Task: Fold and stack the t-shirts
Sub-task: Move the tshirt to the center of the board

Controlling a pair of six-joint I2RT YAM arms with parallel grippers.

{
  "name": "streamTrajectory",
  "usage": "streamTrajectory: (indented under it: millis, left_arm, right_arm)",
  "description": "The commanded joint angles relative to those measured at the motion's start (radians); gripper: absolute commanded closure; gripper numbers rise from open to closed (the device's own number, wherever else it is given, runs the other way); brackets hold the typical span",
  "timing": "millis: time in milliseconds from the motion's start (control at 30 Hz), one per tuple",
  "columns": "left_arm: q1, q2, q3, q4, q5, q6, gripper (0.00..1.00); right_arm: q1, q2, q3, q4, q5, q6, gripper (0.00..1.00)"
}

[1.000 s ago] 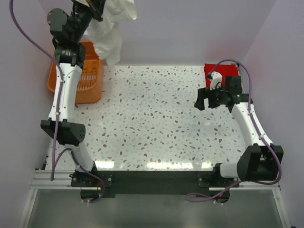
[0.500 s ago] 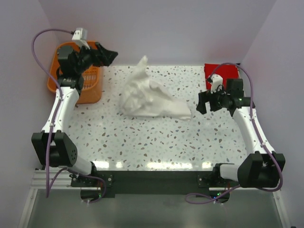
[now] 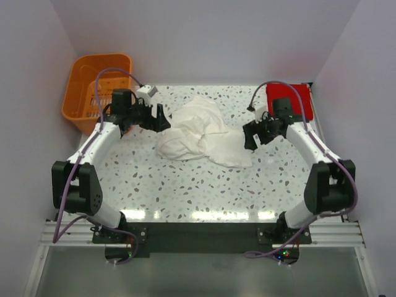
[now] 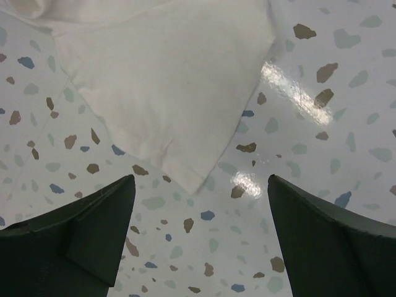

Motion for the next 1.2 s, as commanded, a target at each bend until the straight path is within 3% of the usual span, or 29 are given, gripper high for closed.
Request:
streamTrajectory:
  millis: [0,167,433,633,767,933,1133,1167]
  left_arm:
    - [-0.019,0.022,-0.036,-0.052,-0.040,0.121,0.10]
    - [-0.055,0.136,0.039,-0.106,-0.072,0.201,0.17]
    - [-0.121,0.251,0.101,-0.103,-0.165,0.279,0.17]
    - [-0.173,0.292,0.145,-0.074,-0.164,0.350,0.27]
    - [-0.193,0.349,0.199,-0.075,-0.136,0.377,0.35]
    - [-0.224,0.409,0.273,-0.077,-0.115,0.405,0.43]
    - [-0.245,0.490,0.349,-0.120,-0.095,0.416,0.46]
    - [-0.245,0.499,0.351,-0.117,-0.098,0.411,0.46]
  right_arm:
    - [0.049,0.131,0.098,0.059,0.035,-0.024,0.10]
    - [0.089,0.290,0.177,0.063,0.088,-0.009,0.13]
    - [0.129,0.389,0.183,0.082,0.197,0.042,0.17]
    - [0.136,0.404,0.126,0.083,0.231,0.066,0.26]
    - [0.138,0.428,0.100,0.080,0.216,0.094,0.41]
    - [0.138,0.461,0.089,0.073,0.176,0.121,0.48]
    - [0.136,0.482,0.103,0.053,0.130,0.144,0.82]
    - [0.138,0.481,0.105,0.048,0.121,0.146,0.98]
